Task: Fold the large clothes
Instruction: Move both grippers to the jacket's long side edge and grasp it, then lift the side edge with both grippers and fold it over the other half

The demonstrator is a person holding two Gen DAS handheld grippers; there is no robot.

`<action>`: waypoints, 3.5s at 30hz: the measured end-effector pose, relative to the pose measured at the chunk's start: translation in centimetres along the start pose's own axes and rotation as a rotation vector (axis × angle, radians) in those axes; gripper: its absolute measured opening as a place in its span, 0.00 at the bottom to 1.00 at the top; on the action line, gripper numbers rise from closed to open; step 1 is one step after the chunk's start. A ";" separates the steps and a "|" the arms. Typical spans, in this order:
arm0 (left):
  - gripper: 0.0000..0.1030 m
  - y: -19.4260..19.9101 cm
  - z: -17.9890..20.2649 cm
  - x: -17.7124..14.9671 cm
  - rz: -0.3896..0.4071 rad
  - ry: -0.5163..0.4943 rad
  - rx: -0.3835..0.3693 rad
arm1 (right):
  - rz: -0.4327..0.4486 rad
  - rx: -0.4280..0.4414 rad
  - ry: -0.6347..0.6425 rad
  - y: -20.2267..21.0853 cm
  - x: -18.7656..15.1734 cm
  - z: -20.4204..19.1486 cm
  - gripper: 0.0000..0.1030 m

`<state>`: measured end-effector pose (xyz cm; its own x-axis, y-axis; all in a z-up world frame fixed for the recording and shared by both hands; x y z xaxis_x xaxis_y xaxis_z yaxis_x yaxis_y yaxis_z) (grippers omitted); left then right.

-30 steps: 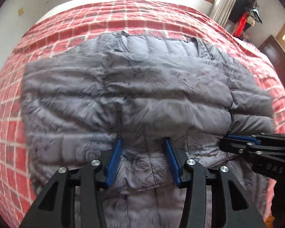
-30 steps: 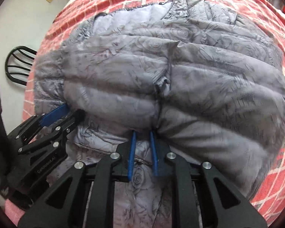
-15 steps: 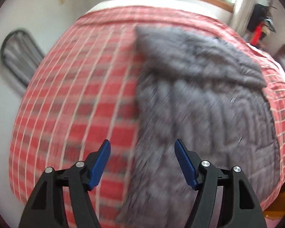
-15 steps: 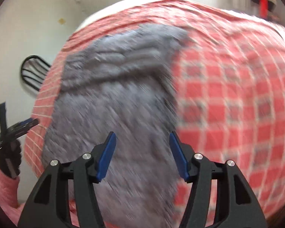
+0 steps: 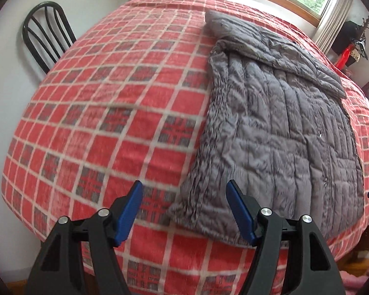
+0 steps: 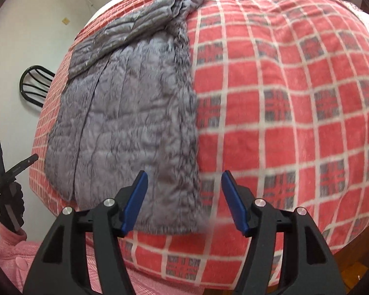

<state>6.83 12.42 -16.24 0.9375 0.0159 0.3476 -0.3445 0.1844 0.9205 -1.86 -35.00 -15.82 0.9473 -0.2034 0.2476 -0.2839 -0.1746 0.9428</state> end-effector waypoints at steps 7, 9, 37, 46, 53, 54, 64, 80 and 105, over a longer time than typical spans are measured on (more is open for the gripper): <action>0.68 -1.4 -0.3 -1.6 -0.023 0.015 -0.069 | -0.042 0.022 0.001 -1.8 -1.5 0.1 0.61; 0.68 -1.8 -0.3 -1.7 -0.029 0.023 -0.097 | -0.055 0.018 -0.004 -2.4 -1.8 0.2 0.61; 0.11 -2.0 0.7 -1.8 0.025 0.067 -0.276 | -0.010 0.195 0.102 -1.1 -1.3 -1.7 0.10; 0.11 -3.2 0.7 -2.3 -0.007 0.058 -0.219 | -0.055 0.180 0.101 -2.4 -1.2 -0.9 0.10; 0.11 -1.3 0.8 -1.0 0.012 0.081 -0.269 | -0.055 0.314 -0.010 -1.6 -0.6 0.6 0.09; 0.11 -0.5 0.8 -0.7 0.028 0.084 -0.287 | -0.036 0.369 -0.032 -0.6 -0.3 0.7 0.09; 0.10 6.9 3.3 6.4 0.209 0.055 -0.445 | 0.133 0.561 -0.064 7.4 5.8 -0.1 0.08; 0.09 3.3 6.0 28.8 0.303 0.001 -0.432 | 0.205 0.520 -0.043 9.6 28.1 -0.5 0.08; 0.32 -12.0 2.1 41.4 0.122 0.163 -0.437 | -0.023 0.534 -0.294 -5.8 40.3 4.4 0.25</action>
<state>49.71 8.78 -12.48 0.8992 0.2100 0.3837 -0.4318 0.5667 0.7017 37.26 -46.45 -12.30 0.8949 -0.4383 0.0845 -0.3713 -0.6258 0.6860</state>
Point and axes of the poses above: each gripper's, at about its wrist camera, not at the fingertips, and y roughly against the way its jaws point, z to its right, x to its top, the point moved 2 cm from there along -y, roughly the way its jaws point, and after that the axes turned 7 degrees about -x, right-handed, at the moved point
